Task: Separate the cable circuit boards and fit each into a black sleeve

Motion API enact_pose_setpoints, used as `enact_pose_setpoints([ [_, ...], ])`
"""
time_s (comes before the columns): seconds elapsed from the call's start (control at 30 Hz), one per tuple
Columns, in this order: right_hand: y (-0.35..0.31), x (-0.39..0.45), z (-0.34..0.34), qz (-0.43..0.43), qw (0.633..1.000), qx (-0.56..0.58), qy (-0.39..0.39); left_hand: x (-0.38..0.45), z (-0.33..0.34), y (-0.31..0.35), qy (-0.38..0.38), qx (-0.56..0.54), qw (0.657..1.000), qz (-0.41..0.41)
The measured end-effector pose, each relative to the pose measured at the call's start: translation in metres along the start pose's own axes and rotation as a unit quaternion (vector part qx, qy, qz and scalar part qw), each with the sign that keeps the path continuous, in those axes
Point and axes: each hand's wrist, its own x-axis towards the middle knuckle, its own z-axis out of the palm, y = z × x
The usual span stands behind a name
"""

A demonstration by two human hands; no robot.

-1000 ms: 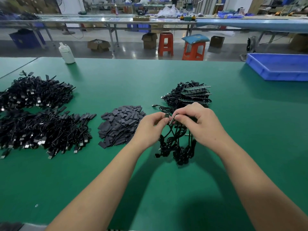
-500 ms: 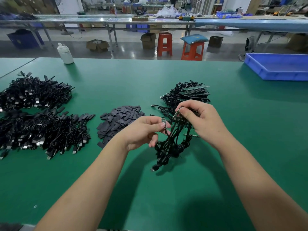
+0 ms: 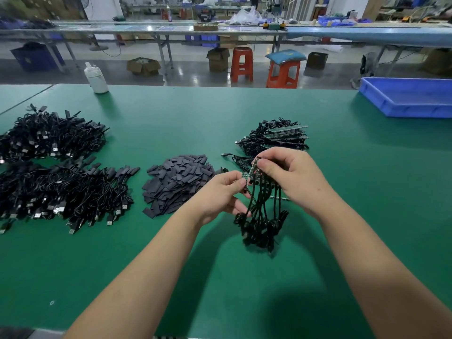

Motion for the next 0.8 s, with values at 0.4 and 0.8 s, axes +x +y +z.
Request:
enact_pose_setpoints([
  [0.4,0.005,-0.003,0.003,-0.03,0.989,-0.086,0.12,-0.012,-0.003,-0.004,-0.121,-0.043,0.992,0.009],
  [0.8,0.0,-0.002,-0.005,0.001,0.983,0.17,0.063,-0.001,0.007,-0.02,0.048,0.084,0.993,0.063],
])
